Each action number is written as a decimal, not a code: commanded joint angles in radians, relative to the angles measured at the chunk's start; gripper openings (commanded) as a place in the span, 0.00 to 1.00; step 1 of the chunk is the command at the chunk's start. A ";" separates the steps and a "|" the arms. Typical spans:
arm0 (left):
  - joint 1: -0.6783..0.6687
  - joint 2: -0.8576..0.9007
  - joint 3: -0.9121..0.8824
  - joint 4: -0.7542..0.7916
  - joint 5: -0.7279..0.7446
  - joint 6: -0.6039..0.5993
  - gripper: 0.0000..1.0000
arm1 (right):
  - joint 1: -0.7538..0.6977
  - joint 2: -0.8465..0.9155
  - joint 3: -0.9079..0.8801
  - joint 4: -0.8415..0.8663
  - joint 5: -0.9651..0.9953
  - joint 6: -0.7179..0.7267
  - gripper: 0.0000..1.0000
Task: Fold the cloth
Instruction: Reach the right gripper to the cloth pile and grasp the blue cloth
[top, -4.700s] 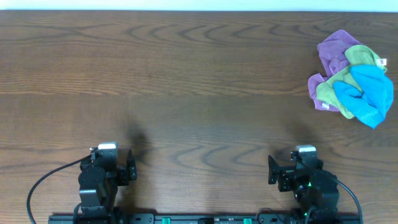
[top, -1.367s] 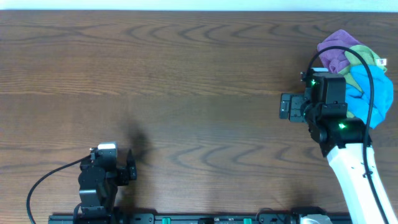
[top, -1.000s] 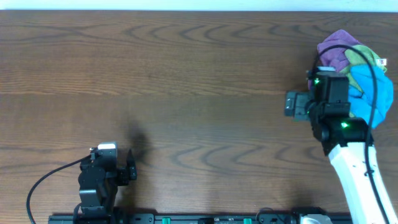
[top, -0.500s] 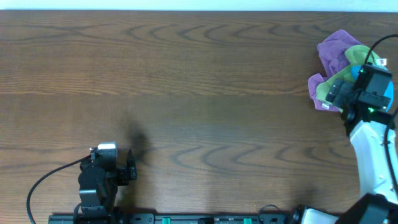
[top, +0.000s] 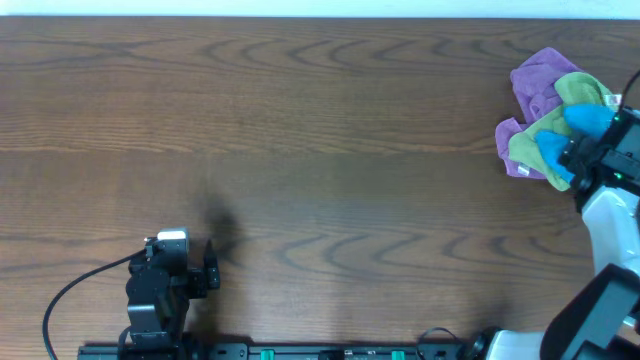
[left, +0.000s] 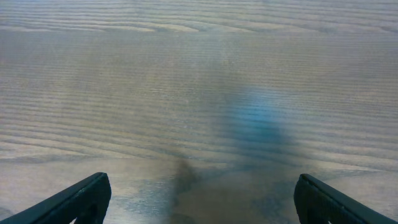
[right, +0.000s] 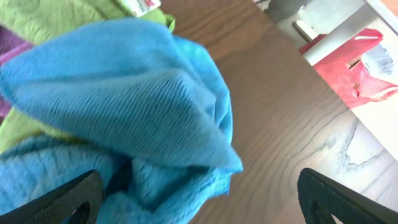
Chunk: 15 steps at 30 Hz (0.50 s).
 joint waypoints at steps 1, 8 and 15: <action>-0.003 -0.007 -0.007 0.001 -0.018 -0.003 0.95 | -0.025 0.021 0.019 0.016 -0.036 -0.015 0.99; -0.003 -0.007 -0.007 0.001 -0.018 -0.003 0.95 | -0.040 0.099 0.019 0.079 -0.132 -0.015 0.99; -0.003 -0.007 -0.007 0.001 -0.018 -0.003 0.95 | -0.031 0.092 0.019 0.068 -0.180 -0.011 0.01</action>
